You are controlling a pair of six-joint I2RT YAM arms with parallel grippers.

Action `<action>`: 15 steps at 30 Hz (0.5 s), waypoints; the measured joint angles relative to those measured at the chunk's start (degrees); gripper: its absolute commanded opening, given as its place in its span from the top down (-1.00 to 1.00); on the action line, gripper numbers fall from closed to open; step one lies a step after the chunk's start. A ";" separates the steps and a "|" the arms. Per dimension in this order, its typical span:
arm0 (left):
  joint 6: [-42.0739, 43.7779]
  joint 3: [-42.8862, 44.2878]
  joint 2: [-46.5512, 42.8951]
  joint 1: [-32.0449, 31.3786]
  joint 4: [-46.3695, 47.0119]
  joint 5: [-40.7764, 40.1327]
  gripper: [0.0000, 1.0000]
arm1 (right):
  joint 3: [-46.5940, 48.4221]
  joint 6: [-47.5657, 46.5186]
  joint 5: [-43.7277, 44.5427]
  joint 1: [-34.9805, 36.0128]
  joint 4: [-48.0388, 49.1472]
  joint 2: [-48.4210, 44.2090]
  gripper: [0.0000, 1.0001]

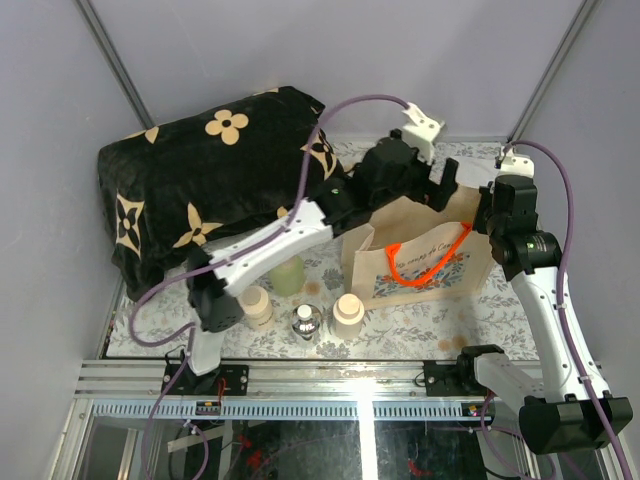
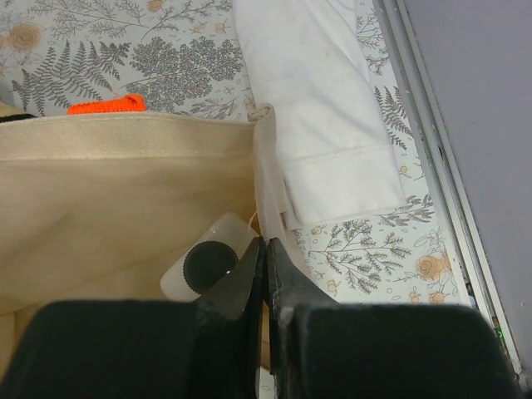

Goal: Place the personal care products into the canvas bag

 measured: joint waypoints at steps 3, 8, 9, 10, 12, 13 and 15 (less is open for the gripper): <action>0.90 -4.85 -6.86 1.25 0.35 -2.54 -0.99 | 0.00 0.00 0.00 0.00 0.00 -0.02 1.00; 1.18 -11.43 -16.65 6.78 -1.01 -3.21 -0.99 | 0.00 -0.04 0.00 0.00 0.02 -0.02 1.00; 1.36 -11.52 -17.68 7.76 -2.25 -3.63 -0.99 | 0.00 -0.07 -0.02 0.00 0.02 -0.02 1.00; 1.55 -11.45 -18.75 8.87 -4.04 -4.50 -0.99 | 0.00 -0.09 0.00 0.00 0.02 -0.02 1.00; 1.62 -11.17 -20.46 10.29 -8.44 -6.73 -0.99 | 0.00 -0.24 -0.02 0.00 0.00 0.00 1.00; 1.44 -11.10 -21.22 10.86 -10.97 -7.85 -0.99 | 0.02 -0.31 -0.02 0.00 -0.02 0.02 1.00; 0.52 -11.23 -22.77 12.41 -17.33 -9.31 -0.99 | 0.20 -0.50 -0.02 0.00 -0.15 0.26 1.00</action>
